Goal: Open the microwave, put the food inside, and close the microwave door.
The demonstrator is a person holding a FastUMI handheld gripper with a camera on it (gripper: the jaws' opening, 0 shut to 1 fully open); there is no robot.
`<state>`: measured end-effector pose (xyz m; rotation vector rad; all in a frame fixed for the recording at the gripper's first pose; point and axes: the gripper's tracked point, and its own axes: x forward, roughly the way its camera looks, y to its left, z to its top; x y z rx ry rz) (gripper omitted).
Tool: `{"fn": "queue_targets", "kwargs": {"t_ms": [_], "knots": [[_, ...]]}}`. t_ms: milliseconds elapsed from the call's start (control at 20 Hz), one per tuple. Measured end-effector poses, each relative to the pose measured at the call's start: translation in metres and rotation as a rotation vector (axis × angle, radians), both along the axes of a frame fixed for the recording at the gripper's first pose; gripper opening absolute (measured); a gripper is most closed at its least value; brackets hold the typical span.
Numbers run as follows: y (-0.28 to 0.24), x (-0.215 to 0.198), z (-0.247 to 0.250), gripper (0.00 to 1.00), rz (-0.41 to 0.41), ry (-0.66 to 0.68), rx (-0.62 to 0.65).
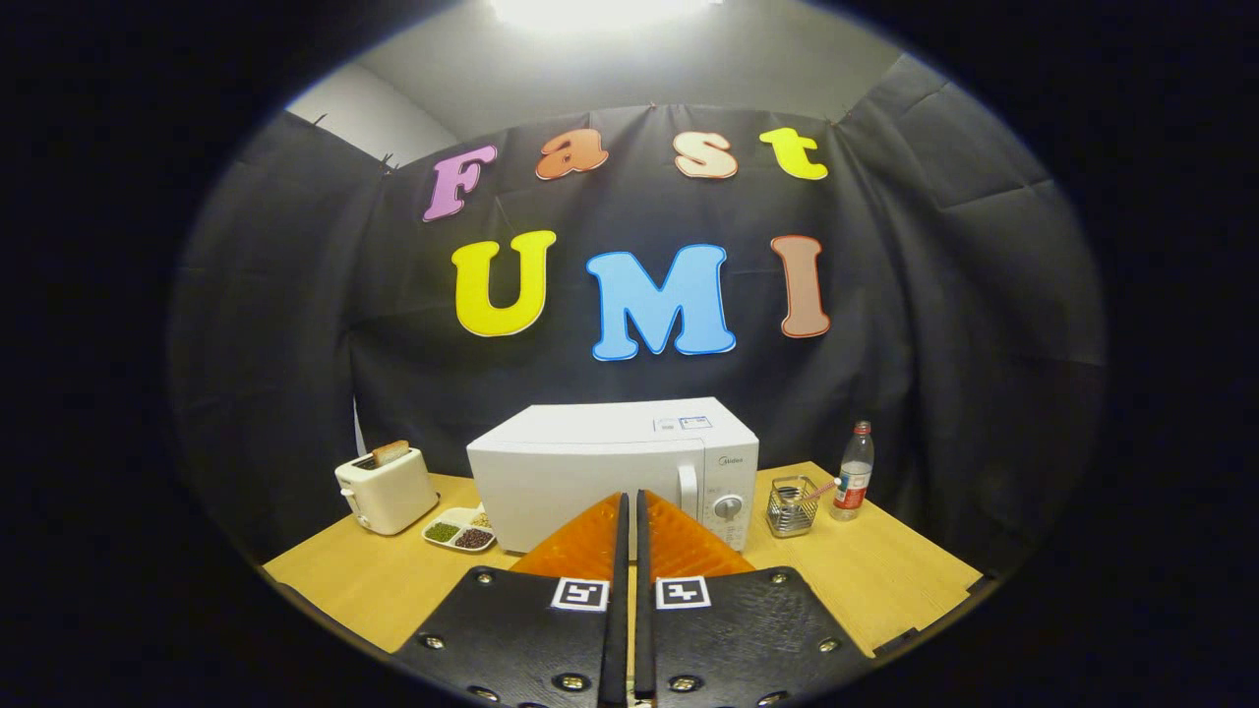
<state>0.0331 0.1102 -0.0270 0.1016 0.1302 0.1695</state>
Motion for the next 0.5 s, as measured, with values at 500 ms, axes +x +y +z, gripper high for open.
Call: {"fn": "queue_targets", "kwargs": {"t_ms": [500], "knots": [[-0.011, -0.062, -0.007, 0.3, 0.006, -0.026, -0.015]]}}
